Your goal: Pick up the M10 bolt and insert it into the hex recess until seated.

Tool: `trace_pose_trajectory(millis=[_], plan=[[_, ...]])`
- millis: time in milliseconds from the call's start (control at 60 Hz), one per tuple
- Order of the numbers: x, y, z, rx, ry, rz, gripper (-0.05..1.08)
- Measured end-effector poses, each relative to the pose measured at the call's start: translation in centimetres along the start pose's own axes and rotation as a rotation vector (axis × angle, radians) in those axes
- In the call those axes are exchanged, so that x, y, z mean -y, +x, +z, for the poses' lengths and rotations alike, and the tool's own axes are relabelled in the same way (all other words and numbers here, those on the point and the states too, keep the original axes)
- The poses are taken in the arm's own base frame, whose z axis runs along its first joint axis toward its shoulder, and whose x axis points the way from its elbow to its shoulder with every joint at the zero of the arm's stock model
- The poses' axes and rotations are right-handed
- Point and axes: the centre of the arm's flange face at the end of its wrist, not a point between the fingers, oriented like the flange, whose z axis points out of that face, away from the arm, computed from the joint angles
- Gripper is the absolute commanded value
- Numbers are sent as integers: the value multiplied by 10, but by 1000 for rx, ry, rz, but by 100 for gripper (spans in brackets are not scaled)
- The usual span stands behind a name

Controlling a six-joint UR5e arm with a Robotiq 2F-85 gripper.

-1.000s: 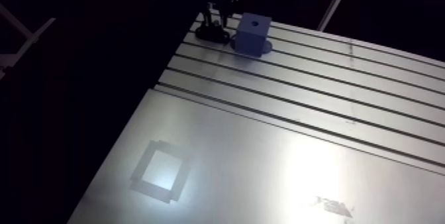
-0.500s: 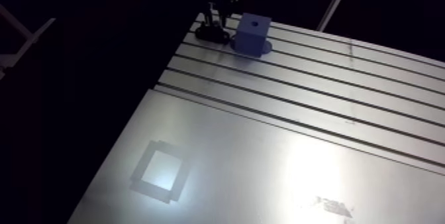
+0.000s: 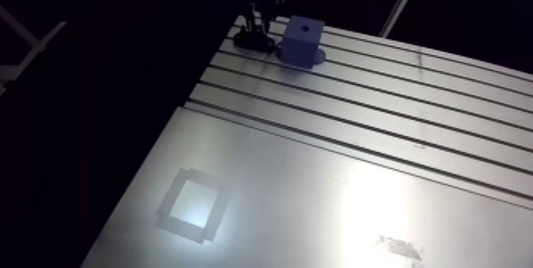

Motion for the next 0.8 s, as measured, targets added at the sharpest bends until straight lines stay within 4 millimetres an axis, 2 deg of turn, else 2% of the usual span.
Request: trace_pose_trajectory(millis=[800], plan=[[1,0,1,2,6,-3,68]])
